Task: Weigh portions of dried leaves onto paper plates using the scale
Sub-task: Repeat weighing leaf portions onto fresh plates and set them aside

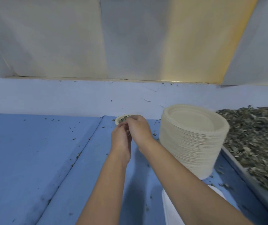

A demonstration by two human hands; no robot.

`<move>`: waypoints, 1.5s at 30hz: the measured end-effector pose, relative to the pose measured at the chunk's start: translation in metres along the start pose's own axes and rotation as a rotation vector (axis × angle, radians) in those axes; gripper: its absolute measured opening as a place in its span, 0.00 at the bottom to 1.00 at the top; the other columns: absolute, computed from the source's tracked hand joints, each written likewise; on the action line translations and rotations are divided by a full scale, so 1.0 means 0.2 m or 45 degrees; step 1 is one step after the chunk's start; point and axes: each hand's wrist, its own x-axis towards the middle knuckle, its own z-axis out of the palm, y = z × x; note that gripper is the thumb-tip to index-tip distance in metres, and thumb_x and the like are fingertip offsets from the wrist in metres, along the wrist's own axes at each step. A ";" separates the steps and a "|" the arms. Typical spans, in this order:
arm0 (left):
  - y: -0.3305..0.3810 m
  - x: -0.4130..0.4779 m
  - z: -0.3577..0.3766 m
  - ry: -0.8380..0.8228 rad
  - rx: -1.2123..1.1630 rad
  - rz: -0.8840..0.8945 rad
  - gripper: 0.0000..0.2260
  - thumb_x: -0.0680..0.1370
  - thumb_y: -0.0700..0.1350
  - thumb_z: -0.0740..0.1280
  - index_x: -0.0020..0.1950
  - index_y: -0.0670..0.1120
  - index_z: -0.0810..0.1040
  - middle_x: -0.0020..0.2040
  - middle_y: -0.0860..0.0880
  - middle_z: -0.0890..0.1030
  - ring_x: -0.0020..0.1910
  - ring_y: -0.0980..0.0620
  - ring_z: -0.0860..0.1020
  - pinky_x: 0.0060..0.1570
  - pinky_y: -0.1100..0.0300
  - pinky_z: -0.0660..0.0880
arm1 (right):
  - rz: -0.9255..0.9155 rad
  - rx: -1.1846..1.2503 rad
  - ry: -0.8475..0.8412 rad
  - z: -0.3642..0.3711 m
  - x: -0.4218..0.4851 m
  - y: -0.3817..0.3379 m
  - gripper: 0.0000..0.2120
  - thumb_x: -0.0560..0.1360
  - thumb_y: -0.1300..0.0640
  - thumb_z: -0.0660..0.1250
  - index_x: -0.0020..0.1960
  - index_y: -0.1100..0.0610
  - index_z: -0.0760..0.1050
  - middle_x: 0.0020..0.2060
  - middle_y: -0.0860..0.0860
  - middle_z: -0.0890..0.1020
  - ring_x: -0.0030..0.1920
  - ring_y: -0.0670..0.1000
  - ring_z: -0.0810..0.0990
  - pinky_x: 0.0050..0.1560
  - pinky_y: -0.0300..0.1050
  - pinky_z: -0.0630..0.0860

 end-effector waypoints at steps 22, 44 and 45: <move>-0.06 -0.65 0.25 0.068 0.133 0.199 0.14 0.77 0.33 0.58 0.45 0.46 0.81 0.52 0.48 0.82 0.55 0.54 0.79 0.46 0.64 0.77 | -0.606 -1.470 0.116 -0.83 -0.49 -0.08 0.14 0.82 0.62 0.54 0.62 0.59 0.75 0.55 0.56 0.80 0.57 0.57 0.75 0.55 0.53 0.71; -0.08 -0.69 0.27 0.023 0.224 0.199 0.13 0.78 0.35 0.56 0.51 0.44 0.79 0.54 0.48 0.81 0.48 0.55 0.80 0.44 0.64 0.75 | -0.863 -1.217 0.385 -0.78 -0.42 0.00 0.16 0.77 0.70 0.60 0.62 0.62 0.77 0.55 0.57 0.82 0.57 0.59 0.75 0.56 0.40 0.64; -0.07 -0.68 0.27 0.016 0.200 0.187 0.12 0.79 0.36 0.56 0.53 0.43 0.79 0.54 0.48 0.81 0.47 0.54 0.81 0.44 0.64 0.76 | -0.942 -1.201 0.403 -0.77 -0.44 -0.01 0.16 0.75 0.72 0.62 0.60 0.64 0.78 0.53 0.58 0.82 0.55 0.60 0.77 0.57 0.42 0.66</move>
